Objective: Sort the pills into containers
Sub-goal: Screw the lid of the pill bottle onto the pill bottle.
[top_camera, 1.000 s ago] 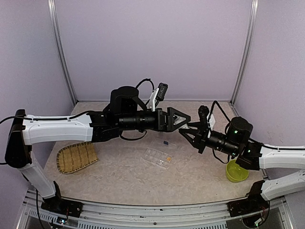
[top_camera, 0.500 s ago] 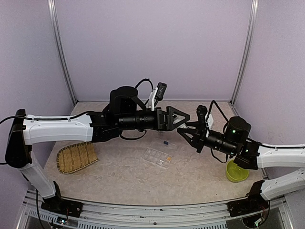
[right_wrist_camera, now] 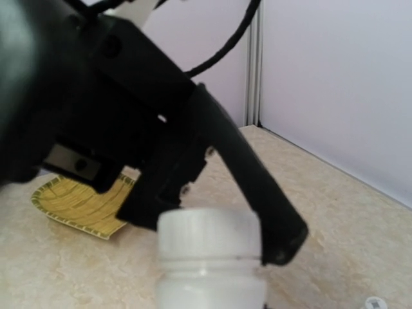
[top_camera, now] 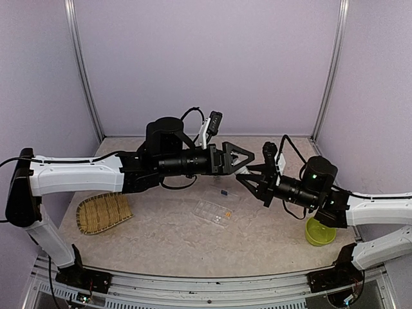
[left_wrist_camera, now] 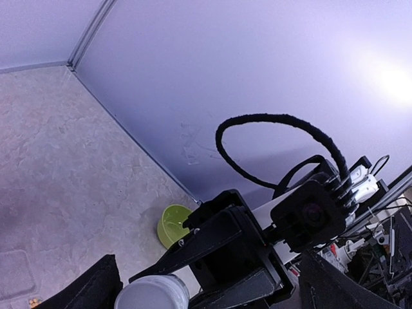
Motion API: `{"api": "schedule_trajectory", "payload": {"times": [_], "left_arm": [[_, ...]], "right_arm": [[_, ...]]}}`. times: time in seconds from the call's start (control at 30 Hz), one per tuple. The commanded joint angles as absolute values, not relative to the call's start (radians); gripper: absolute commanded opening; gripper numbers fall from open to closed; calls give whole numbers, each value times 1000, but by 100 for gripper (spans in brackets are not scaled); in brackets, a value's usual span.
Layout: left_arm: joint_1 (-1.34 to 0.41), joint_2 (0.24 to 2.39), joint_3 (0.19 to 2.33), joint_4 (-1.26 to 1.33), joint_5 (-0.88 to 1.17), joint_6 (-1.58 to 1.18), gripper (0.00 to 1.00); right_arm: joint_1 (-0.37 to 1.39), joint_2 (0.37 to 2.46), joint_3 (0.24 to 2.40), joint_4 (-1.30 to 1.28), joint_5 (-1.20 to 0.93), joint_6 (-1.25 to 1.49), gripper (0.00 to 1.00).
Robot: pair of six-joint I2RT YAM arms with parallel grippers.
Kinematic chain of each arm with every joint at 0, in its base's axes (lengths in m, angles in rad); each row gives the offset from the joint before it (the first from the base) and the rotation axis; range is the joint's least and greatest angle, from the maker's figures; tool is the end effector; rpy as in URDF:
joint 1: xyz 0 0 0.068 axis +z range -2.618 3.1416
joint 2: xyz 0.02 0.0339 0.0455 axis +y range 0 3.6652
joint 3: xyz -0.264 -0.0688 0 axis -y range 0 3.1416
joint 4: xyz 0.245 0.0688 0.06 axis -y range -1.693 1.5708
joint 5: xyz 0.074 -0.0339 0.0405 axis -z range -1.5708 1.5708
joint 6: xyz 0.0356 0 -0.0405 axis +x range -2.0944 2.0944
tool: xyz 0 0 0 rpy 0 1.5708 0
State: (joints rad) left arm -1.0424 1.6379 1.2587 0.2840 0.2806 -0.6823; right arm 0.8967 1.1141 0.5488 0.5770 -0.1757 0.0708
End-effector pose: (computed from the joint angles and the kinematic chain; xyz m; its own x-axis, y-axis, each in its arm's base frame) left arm 0.1907 -0.3463 0.3317 -0.6481 -0.0916 -0.7560 0.7217 0.2430 -0.6482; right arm 0.1522 0.2005 0.2711 -0.0549 0.0429 -0.9976 -0.8767 0.4762 0.0687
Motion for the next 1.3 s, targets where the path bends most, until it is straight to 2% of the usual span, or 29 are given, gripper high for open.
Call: {"api": "schedule_trajectory", "payload": {"times": [0.0,0.17,0.33,0.57,0.7,0.93,1.1,1.23,1.27], "left_arm": [[-1047,1569,1231,272,230,-705,88],[-1039,1582,1230,246,226,-727,73],[-1032,1591,1236,210,220,-738,67],[-1026,1624,1265,151,219,-737,65],[-1018,1624,1251,181,230,-745,59],[-1012,1627,1248,231,267,-743,57],[-1013,1648,1260,248,319,-734,43],[-1018,1658,1268,244,338,-723,40],[-1019,1659,1269,243,337,-720,36]], "right_arm": [[905,1076,541,545,-133,48,23],[905,1064,543,540,-125,45,23],[906,1047,543,525,-104,28,23],[905,1030,543,517,-104,16,23],[906,1036,547,516,-118,6,23],[906,1054,546,512,-130,8,23],[906,1057,548,510,-130,11,23],[906,1058,551,506,-129,11,23],[906,1058,552,507,-129,12,23]]}}
